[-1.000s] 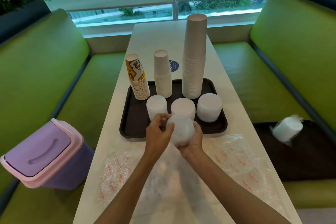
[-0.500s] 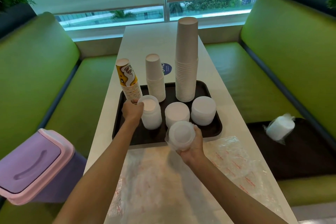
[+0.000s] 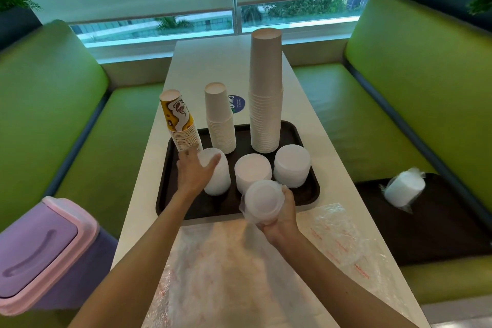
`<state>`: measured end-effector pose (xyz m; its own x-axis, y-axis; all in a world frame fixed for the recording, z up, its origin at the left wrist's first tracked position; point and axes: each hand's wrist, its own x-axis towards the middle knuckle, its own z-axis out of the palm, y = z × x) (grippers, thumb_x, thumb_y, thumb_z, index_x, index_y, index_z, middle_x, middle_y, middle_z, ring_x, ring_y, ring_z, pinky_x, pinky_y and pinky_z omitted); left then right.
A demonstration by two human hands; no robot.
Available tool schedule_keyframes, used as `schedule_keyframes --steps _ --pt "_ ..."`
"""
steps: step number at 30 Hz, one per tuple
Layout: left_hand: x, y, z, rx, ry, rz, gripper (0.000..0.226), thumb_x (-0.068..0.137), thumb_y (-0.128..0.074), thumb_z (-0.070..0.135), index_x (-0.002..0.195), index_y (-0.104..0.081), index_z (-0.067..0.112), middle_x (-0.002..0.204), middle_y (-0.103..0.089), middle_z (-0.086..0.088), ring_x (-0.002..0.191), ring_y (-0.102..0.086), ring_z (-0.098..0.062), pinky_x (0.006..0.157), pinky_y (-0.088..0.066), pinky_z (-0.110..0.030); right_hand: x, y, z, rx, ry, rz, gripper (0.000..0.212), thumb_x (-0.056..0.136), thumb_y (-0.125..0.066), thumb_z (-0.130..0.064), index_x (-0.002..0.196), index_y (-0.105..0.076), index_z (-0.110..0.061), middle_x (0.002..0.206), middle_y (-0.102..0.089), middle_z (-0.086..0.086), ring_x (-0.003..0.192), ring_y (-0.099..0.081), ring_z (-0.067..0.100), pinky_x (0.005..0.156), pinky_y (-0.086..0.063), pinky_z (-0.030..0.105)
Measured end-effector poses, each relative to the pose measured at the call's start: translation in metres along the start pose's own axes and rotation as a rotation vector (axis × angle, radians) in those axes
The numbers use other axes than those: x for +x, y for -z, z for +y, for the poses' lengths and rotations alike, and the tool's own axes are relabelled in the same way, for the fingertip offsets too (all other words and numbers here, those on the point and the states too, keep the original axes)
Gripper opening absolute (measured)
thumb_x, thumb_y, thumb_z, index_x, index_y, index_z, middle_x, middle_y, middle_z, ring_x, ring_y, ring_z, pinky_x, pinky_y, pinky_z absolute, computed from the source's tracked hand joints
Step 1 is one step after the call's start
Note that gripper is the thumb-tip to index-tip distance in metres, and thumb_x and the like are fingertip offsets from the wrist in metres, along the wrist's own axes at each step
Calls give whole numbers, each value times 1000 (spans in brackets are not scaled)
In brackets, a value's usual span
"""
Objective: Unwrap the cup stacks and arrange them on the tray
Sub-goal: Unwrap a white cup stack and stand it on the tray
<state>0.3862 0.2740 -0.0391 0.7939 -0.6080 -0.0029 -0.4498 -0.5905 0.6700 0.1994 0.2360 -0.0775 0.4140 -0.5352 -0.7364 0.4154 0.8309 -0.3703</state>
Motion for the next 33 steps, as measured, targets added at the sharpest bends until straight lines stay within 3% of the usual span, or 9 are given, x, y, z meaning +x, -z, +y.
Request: schedule_keyframes --steps 3,8,14,16,19,22,25,30,33 --pt "-5 -5 1 99 -83 -85 86 85 -62 51 151 -17 18 156 -14 -13 143 -16 -37 111 -27 -53 -3 -3 1 3 -25 5 85 47 -74 -54 124 -56 -23 121 -64 16 107 -62 40 87 -51 58" --pt "-9 -12 -1 270 -178 -160 74 92 -54 46 151 -16 24 156 -13 -13 142 -17 -35 107 -32 -52 -1 -2 1 -34 -20 35 92 41 -78 -57 125 -55 -24 121 -64 15 108 -61 40 89 -50 57" --pt "-10 -12 -5 382 -236 -172 71 95 -45 49 152 -11 24 155 -11 -14 140 -21 -38 105 -35 -53 -2 6 -12 104 -61 -59 61 76 -67 -50 127 -50 -20 119 -61 19 106 -60 43 76 -56 56" --pt "-8 -12 -6 435 -235 -186 72 95 -41 53 152 -7 25 157 -8 -14 142 -17 -38 109 -26 -56 -7 4 -14 131 -81 -98 57 81 -64 -48 127 -50 -18 118 -60 20 107 -60 42 71 -57 53" --pt "-14 -7 2 380 -223 -122 75 93 -38 57 152 -4 27 159 -3 -14 146 -3 -34 114 -5 -57 -9 0 -10 79 -72 -92 77 63 -73 -50 131 -51 -20 127 -59 20 111 -59 42 78 -54 55" --pt "-44 2 22 23 -344 112 60 95 -51 40 147 -30 17 151 -30 -14 140 -27 -30 113 -24 -49 -13 -4 -5 67 -68 -66 82 56 -76 -48 130 -53 -21 126 -61 18 110 -61 39 85 -53 53" --pt "-94 1 35 -201 -480 196 35 91 -62 16 124 -58 8 124 -54 -11 111 -56 -25 93 -49 -34 -16 -3 -3 12 -26 -30 57 79 -63 -48 125 -55 -15 113 -64 16 98 -62 34 75 -53 42" --pt "-136 -22 21 -180 -456 169 40 86 -59 35 116 -64 8 110 -59 -8 100 -59 -17 87 -50 -24 -30 -10 6 35 -92 -81 52 86 -58 -44 125 -53 -10 107 -61 17 93 -60 32 74 -52 39" --pt "-140 -27 10 -185 -379 162 39 88 -62 30 121 -62 9 113 -57 -7 101 -58 -19 85 -55 -31 -33 -14 11 49 -108 -105 57 85 -58 -44 130 -51 -10 112 -61 18 94 -60 32 70 -53 38"
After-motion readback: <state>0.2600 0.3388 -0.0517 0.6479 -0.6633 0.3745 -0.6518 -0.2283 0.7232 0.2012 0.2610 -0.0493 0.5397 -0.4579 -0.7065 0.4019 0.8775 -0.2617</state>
